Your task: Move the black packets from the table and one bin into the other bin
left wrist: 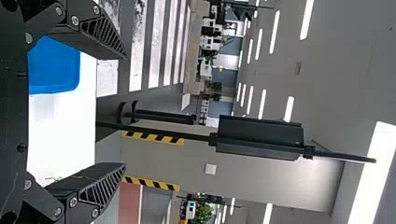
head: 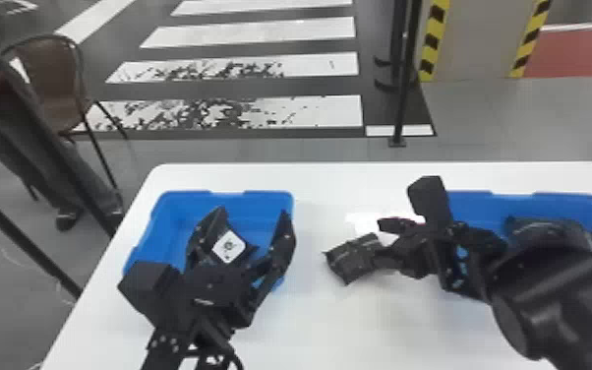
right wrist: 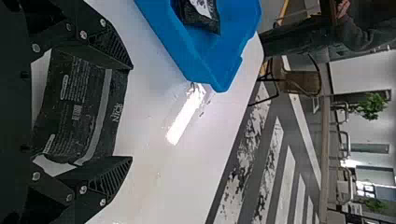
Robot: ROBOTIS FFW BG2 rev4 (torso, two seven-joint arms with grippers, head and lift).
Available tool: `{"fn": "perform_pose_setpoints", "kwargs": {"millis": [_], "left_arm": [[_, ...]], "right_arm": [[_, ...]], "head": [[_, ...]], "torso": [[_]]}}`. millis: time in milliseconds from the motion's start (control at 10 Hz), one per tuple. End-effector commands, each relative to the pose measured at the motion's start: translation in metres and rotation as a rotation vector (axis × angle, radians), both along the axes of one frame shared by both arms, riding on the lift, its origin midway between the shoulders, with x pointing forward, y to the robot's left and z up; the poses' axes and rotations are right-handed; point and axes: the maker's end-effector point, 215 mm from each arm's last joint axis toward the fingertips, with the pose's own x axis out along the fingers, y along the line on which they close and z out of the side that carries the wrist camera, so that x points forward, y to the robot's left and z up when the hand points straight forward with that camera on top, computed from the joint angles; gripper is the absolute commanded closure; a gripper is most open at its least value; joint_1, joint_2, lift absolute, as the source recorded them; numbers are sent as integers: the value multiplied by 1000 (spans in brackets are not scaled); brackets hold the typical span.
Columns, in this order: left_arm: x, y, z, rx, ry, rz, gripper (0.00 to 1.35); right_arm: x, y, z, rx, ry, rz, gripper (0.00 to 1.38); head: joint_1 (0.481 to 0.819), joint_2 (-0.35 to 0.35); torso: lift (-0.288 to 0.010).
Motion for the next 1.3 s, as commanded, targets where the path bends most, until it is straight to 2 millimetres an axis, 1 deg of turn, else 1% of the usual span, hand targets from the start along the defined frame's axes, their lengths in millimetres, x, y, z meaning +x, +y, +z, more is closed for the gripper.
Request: {"fn": "perform_pose_setpoints", "kwargs": {"millis": [0, 100, 200, 300, 400, 500, 600, 700, 900, 1000, 1100, 1200], "left_arm": [[2, -2, -1, 1, 3, -5, 228], [3, -2, -1, -1, 3, -7, 228], [5, -1, -2, -2, 3, -4, 228], [5, -1, -4, -7, 8, -4, 228], [6, 0, -6, -4, 12, -2, 228], [5, 2, -7, -2, 17, 2, 228], [6, 4, -6, -2, 14, 5, 228], [6, 5, -6, -1, 14, 5, 228], [4, 7, -9, 2, 17, 6, 228], [4, 8, -8, 4, 12, 7, 228], [3, 11, -6, 6, 7, 13, 228], [1, 14, -5, 8, -1, 17, 228]], "right_arm": [[0, 3, -17, -29, 39, 25, 351], [-3, 3, -32, -49, 79, 44, 351], [-6, 0, -42, -58, 101, 46, 351], [-8, -1, -46, -66, 112, 47, 355], [-12, -9, -57, -100, 144, 40, 429], [-12, -17, -64, -126, 164, 31, 783], [-12, -19, -65, -139, 162, 33, 958], [-12, -18, -63, -137, 157, 31, 1093], [-12, -14, -57, -124, 152, 28, 1118], [-4, -10, -40, -91, 108, 26, 1118], [8, -9, -9, -37, 38, 11, 1118], [23, -23, 35, 17, -61, -32, 1118]], "head": [[695, 143], [695, 146], [695, 147], [695, 145], [695, 143], [695, 142], [695, 136], [695, 131], [695, 132], [695, 133], [695, 137], [695, 143]], "torso": [[-110], [-110], [-110], [-110], [-110], [-110], [-110], [-110], [-110], [-110], [-110], [-110]]}}
